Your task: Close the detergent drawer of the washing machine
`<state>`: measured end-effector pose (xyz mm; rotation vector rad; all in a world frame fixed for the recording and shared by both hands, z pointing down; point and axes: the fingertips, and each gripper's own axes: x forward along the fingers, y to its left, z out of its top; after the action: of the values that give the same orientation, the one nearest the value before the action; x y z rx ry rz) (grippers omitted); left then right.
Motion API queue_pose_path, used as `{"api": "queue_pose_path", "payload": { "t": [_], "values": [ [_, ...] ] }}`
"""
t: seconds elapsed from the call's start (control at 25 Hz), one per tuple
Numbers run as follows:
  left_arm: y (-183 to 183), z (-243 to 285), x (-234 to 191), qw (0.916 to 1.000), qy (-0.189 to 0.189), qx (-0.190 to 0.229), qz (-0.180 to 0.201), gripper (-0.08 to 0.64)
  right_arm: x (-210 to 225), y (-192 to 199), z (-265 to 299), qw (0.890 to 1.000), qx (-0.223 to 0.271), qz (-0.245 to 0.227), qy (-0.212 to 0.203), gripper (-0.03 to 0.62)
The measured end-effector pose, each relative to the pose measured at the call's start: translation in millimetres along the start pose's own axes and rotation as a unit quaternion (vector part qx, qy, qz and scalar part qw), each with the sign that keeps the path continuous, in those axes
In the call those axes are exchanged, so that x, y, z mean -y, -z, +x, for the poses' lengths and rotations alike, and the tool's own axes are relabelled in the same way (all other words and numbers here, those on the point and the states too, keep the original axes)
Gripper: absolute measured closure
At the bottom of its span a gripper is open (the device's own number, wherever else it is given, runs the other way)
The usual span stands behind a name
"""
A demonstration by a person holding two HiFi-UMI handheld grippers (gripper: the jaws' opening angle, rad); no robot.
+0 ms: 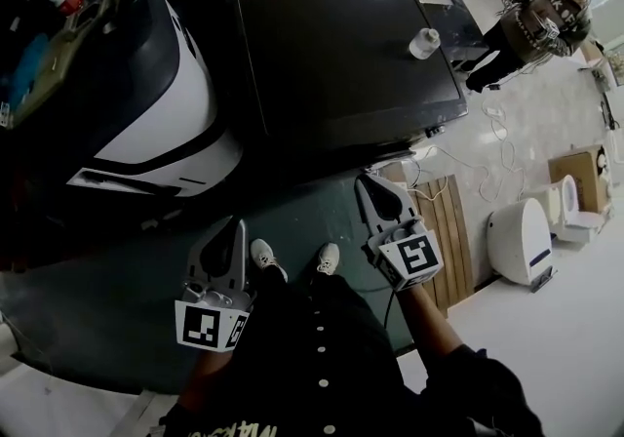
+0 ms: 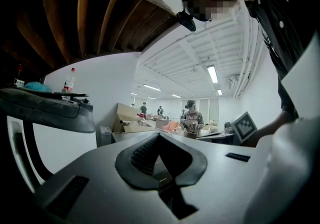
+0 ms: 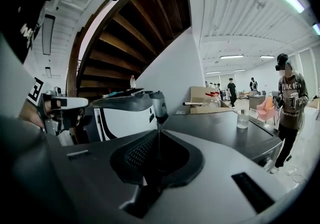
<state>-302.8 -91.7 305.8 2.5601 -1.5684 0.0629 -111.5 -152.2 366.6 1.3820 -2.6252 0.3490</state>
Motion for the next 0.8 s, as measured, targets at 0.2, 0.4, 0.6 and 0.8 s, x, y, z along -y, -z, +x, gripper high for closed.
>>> {"api": "queue_pose_path", "payload": {
  "t": [0.2, 0.4, 0.6, 0.8],
  "values": [
    [-16, 5, -6, 0.9999, -0.01, 0.01, 0.007, 0.545, 2, -36, -20, 1.0, 0.027, 0.003, 0.005, 0.558],
    [-31, 10, -8, 0.9996, -0.008, 0.024, 0.011, 0.545, 11, -61, -39, 0.998, 0.054, 0.001, 0.016, 0.558],
    [-46, 13, -7, 0.9992, -0.001, 0.036, 0.019, 0.545, 15, -81, -51, 0.996, 0.076, 0.008, 0.035, 0.558],
    [-56, 16, -10, 0.9985, 0.003, 0.044, 0.032, 0.545, 17, -104, -60, 0.994, 0.102, 0.01, 0.044, 0.558]
  ]
}}
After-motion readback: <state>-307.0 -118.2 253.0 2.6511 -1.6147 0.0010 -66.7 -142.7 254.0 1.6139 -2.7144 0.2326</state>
